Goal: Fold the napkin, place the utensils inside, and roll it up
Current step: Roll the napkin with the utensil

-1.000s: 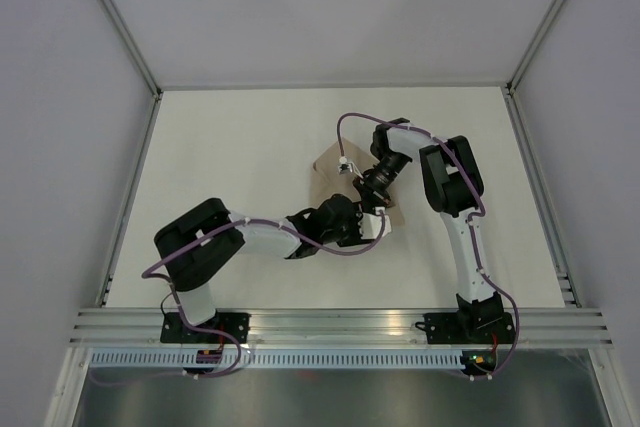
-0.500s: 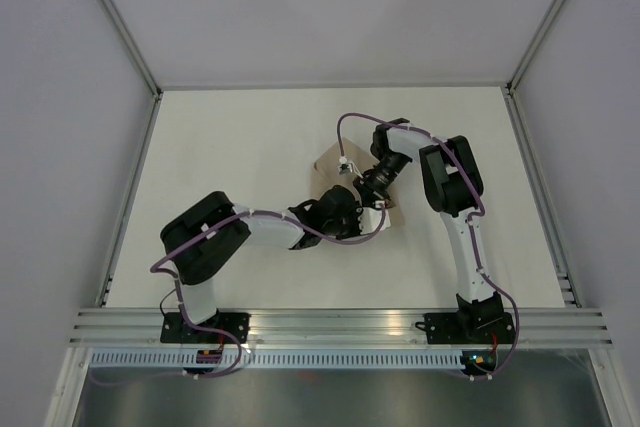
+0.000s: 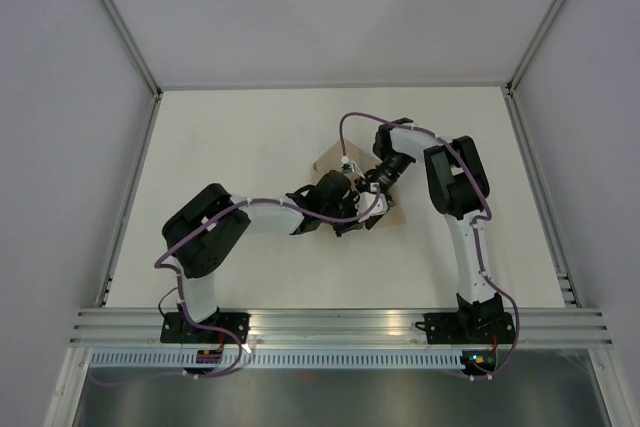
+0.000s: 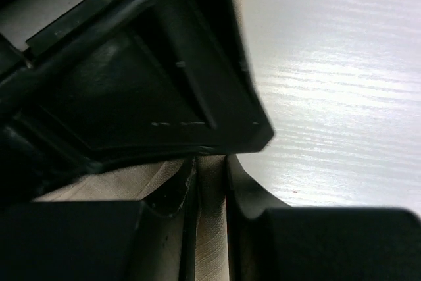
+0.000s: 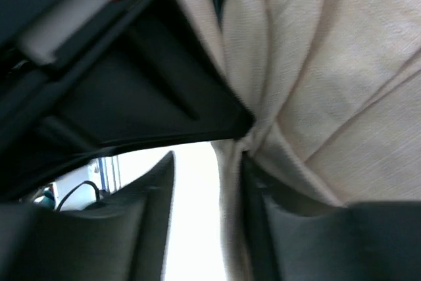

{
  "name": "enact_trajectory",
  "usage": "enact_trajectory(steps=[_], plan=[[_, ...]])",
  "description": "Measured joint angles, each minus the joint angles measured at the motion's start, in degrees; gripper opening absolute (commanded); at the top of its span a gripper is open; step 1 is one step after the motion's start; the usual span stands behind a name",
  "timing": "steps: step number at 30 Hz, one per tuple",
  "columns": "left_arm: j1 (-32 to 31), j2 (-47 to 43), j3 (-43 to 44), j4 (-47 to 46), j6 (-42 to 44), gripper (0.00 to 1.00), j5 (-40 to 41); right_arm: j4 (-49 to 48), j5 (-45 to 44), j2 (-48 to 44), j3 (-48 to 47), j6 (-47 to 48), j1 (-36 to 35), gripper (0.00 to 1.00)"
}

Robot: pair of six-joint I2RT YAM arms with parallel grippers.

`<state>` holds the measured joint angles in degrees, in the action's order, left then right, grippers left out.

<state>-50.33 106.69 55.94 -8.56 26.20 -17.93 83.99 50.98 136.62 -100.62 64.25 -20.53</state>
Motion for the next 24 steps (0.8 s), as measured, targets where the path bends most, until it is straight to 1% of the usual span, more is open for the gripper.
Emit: enact_trajectory(steps=[3,6,8,13,16,19,21,24], plan=[[1.5,0.9,1.5,1.2,-1.7,0.02,-3.8,-4.4,-1.1,-4.8,3.8,-1.7,0.2,0.6],[2.6,1.6,2.5,2.1,-3.5,0.02,-7.3,-11.9,-1.6,-9.9,7.4,-4.5,1.8,0.62],[3.8,2.4,3.4,2.8,-4.9,0.02,-9.9,-18.4,-1.6,-14.8,10.8,-8.8,3.6,0.63],[6.3,4.5,6.2,5.4,-8.1,0.02,-15.8,-37.7,-1.9,-27.2,20.3,-21.0,9.3,0.62],[7.8,6.5,9.2,8.4,-10.1,0.02,-19.9,-47.5,-3.1,-34.0,27.2,-25.1,11.7,0.61],[9.2,9.5,13.5,12.7,-11.5,0.02,-24.4,-54.9,-4.0,-42.2,35.6,-26.8,11.8,0.57],[10.2,11.4,15.9,15.0,-12.5,0.02,-27.4,-58.4,-4.5,-47.4,40.5,-26.6,11.3,0.57],[11.5,13.9,19.2,18.7,-13.5,0.02,-30.6,-63.1,-6.2,-55.1,49.0,-23.9,9.6,0.57]])
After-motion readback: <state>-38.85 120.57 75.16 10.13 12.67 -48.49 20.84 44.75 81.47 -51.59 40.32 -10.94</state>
